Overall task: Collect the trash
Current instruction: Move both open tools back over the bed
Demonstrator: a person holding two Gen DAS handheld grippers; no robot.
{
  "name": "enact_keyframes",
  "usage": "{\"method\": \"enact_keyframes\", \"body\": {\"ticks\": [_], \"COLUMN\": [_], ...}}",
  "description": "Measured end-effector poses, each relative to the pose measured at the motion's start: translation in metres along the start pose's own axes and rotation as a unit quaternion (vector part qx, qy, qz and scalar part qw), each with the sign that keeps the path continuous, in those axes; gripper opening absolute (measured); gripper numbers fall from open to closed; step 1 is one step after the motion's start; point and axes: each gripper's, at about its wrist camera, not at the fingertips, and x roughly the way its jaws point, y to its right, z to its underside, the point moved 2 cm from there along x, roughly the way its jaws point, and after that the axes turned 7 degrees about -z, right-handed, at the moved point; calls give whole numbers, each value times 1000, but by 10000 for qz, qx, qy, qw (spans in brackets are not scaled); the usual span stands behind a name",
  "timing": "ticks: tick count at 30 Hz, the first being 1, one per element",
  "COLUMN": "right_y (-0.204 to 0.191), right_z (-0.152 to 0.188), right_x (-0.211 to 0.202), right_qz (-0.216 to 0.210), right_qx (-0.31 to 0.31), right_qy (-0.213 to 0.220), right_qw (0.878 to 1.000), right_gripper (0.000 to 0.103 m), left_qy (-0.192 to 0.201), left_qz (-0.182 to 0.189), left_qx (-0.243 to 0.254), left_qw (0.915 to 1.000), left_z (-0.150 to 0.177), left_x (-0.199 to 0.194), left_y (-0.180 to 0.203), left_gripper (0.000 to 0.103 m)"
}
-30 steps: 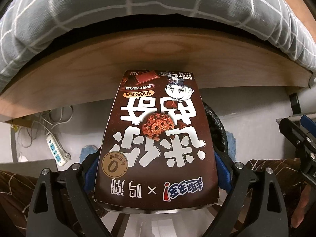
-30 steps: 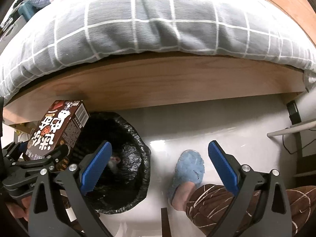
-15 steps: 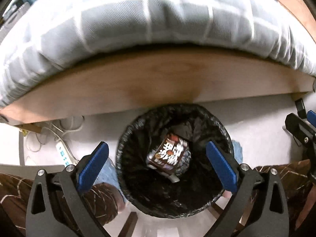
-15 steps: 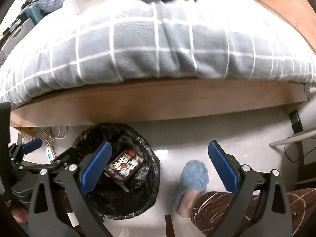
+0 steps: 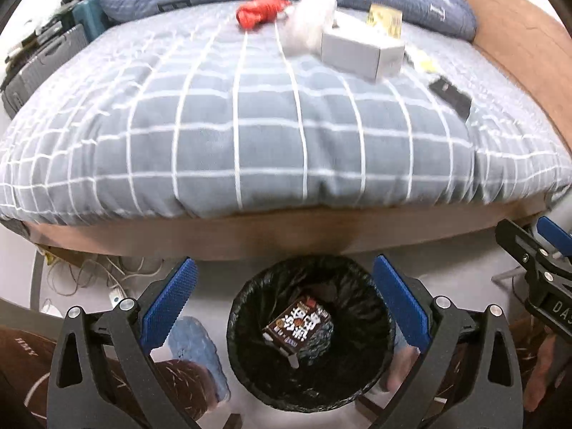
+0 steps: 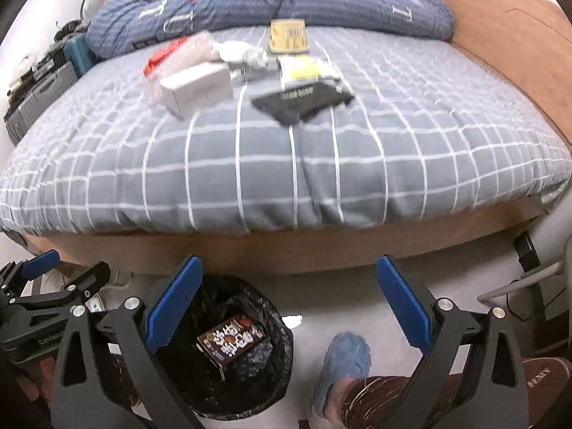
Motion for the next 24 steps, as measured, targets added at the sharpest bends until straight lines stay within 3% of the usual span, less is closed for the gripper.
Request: {"method": "enact_keyframes", "body": {"ticks": [12,24], "right_y": [-10,9], "right_z": [-44,-87], "right_x": [-43,-24], "right_qz": [-41,43], "right_qx": [-157,-50], "right_qy": [721,838], "right_qw": [9973,9965], "right_gripper": [94,94], "left_qy": [556,830], "left_qz": [74,70], "left_qx": [-88,-112], "left_qw": [9984,9965], "left_z": [-34,-96], "left_x": [-44,-35], "left_y": [-2,0], "left_gripper": [97,97]}}
